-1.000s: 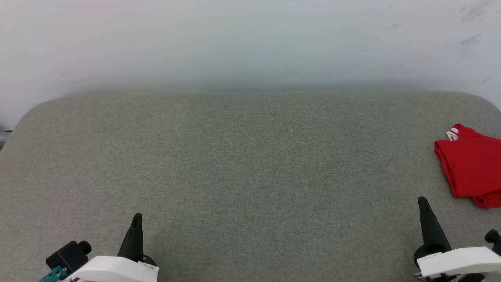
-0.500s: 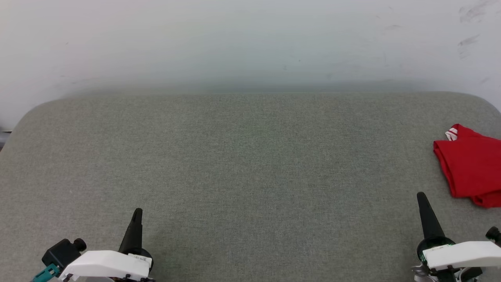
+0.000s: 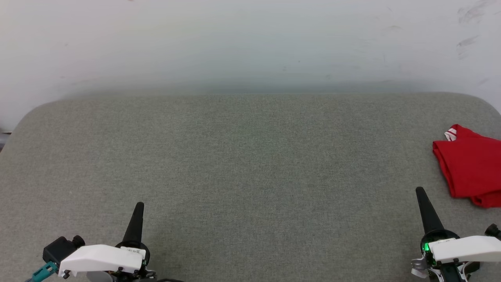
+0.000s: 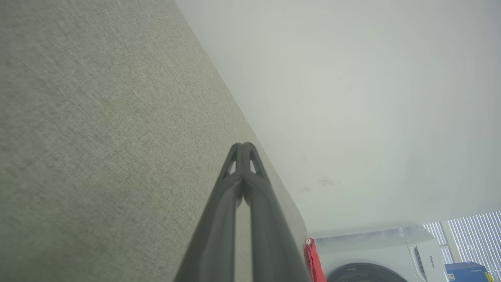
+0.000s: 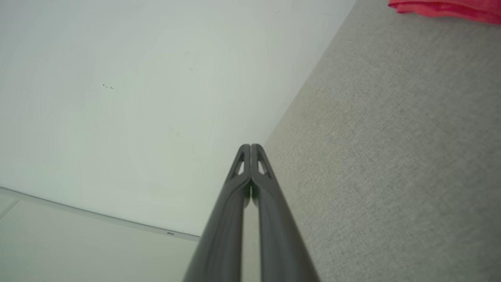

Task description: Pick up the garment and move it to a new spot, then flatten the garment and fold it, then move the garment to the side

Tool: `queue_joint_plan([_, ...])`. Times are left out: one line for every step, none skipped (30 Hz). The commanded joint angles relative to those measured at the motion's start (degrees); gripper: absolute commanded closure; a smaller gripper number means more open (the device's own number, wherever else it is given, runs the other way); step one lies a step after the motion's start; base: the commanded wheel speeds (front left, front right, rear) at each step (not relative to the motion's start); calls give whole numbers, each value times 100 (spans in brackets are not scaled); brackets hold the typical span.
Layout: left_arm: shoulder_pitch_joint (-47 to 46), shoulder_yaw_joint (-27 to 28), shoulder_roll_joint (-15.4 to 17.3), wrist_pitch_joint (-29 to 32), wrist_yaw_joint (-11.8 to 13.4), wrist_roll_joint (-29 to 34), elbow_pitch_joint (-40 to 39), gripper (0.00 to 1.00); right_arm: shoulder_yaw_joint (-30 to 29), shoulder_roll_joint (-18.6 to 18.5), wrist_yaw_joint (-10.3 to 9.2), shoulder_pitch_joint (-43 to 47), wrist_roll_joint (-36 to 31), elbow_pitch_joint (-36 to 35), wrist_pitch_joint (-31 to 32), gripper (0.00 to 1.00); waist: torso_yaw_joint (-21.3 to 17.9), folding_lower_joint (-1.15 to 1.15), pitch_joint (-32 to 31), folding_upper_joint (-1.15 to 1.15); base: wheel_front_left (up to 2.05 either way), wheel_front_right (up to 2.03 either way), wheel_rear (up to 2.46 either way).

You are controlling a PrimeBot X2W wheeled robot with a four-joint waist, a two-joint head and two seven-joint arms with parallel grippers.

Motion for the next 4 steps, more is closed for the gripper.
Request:
queue_joint_plan([-128,40,-1,28,-48,-122,-17,100,-15,10,-1,-95,121,-12,30,100,-1,0,-1,0,0,0,0])
queue_joint_plan([-135,48,-5,43,-55,-180,-9,100,-18,11,-1,-104,178,-5,46,100,-1,0,-2,0,0,0,0])
queue_joint_plan([-143,54,-8,60,-63,-235,0,100,-20,12,-1,-115,229,2,55,100,-2,0,-3,0,0,0,0])
queue_joint_plan([-155,62,-12,79,-73,-294,9,100,-21,13,-2,-127,283,9,68,100,-3,0,-5,0,0,0,0])
